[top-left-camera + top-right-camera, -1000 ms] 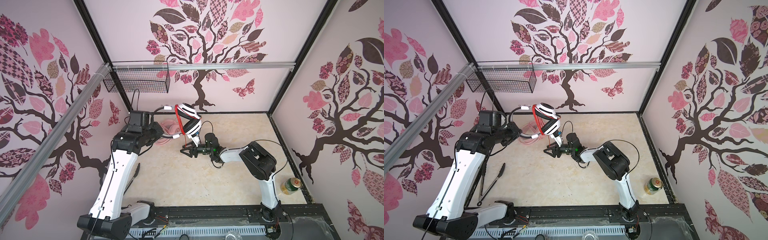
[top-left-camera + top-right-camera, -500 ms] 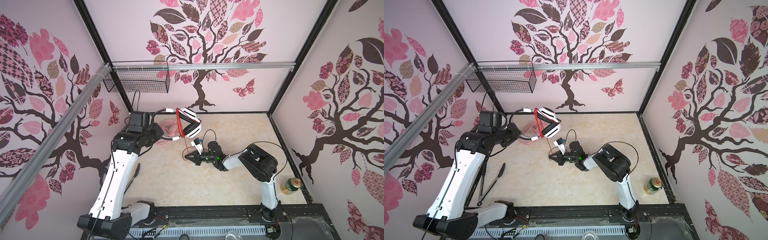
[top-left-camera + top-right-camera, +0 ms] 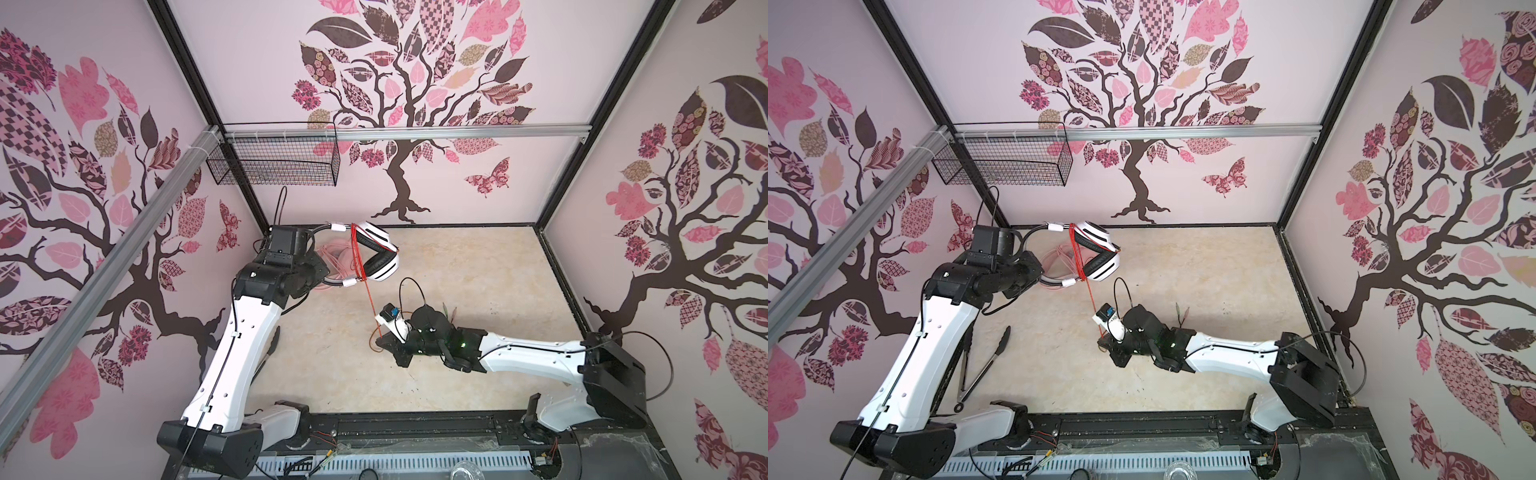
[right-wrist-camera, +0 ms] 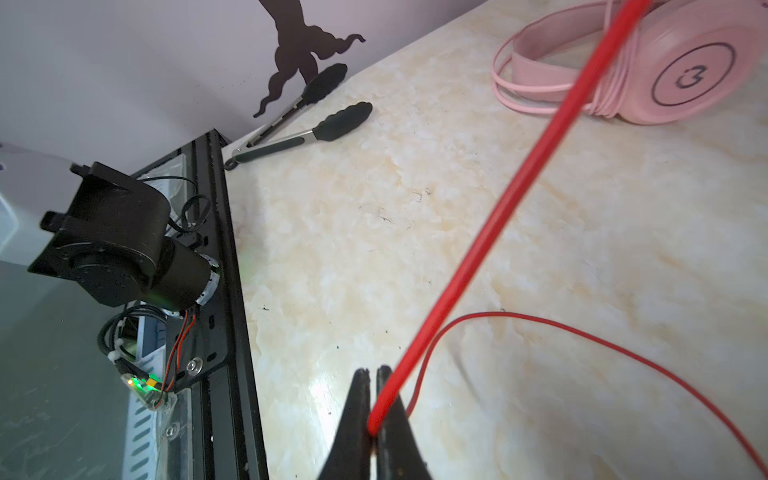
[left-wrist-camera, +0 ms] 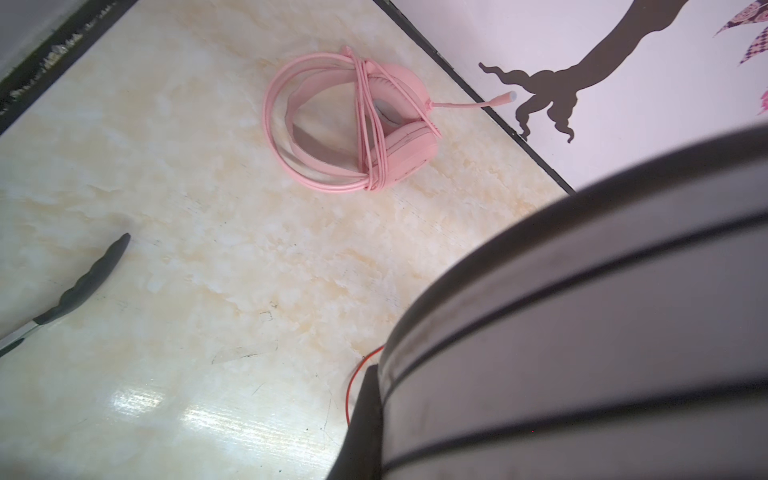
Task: Wrap the headphones
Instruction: 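Lift the red cable up around the white headset with the right gripper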
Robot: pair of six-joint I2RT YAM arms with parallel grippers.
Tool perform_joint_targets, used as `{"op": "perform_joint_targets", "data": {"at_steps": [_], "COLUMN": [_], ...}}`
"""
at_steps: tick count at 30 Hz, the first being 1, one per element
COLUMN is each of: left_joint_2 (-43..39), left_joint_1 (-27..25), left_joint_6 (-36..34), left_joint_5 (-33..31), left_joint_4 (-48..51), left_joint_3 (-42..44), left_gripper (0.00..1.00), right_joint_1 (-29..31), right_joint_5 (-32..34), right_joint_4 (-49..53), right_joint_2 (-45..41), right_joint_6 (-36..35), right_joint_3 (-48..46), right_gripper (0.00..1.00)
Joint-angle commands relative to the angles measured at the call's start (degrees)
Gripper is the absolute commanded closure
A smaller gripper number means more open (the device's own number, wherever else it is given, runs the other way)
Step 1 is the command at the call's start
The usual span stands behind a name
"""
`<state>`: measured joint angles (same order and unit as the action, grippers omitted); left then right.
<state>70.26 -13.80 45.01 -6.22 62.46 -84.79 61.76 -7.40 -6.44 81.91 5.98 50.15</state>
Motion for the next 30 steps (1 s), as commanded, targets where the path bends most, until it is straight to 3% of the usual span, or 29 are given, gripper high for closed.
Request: {"op": "perform_joint_targets", "data": {"at_steps": [1, 8, 14, 20, 24, 26, 30], "left_joint_2": [-0.6, 3.0, 8.6, 12.4, 12.9, 12.5, 12.2], "left_joint_1": [-3.9, -15.2, -21.4, -25.9, -27.1, -27.3, -27.4], "left_joint_6": [3.5, 6.3, 7.6, 5.4, 0.2, -3.5, -8.6], "left_joint_5": [-11.9, -28.0, -34.6, -38.6, -38.0, -36.8, -34.7], "left_joint_4": [-2.6, 5.7, 11.9, 15.1, 13.6, 11.6, 10.1], "left_joint_3": [-1.9, -5.0, -6.5, -6.5, -4.7, -3.1, -1.5], "left_gripper": [1.0, 1.0, 1.0, 1.0, 1.0, 1.0, 1.0], "right_joint_1": [1.4, 2.3, 2.3, 2.4, 2.3, 2.3, 1.4], "right_joint_5": [10.2, 27.3, 39.0, 50.2, 53.1, 54.9, 54.7], "right_joint_4": [17.9, 32.1, 32.5, 27.8, 24.8, 22.7, 20.0], "right_joint_2": [-4.8, -7.1, -7.3, -5.1, -3.5, -2.8, -2.2], "right_joint_6": [-2.4, -7.6, -12.7, -19.9, -22.2, -23.2, -23.9], "right_joint_3": [5.6, 15.9, 18.4, 18.0, 17.2, 16.5, 16.0], "right_gripper": [1.0, 1.0, 1.0, 1.0, 1.0, 0.87, 0.79]}}
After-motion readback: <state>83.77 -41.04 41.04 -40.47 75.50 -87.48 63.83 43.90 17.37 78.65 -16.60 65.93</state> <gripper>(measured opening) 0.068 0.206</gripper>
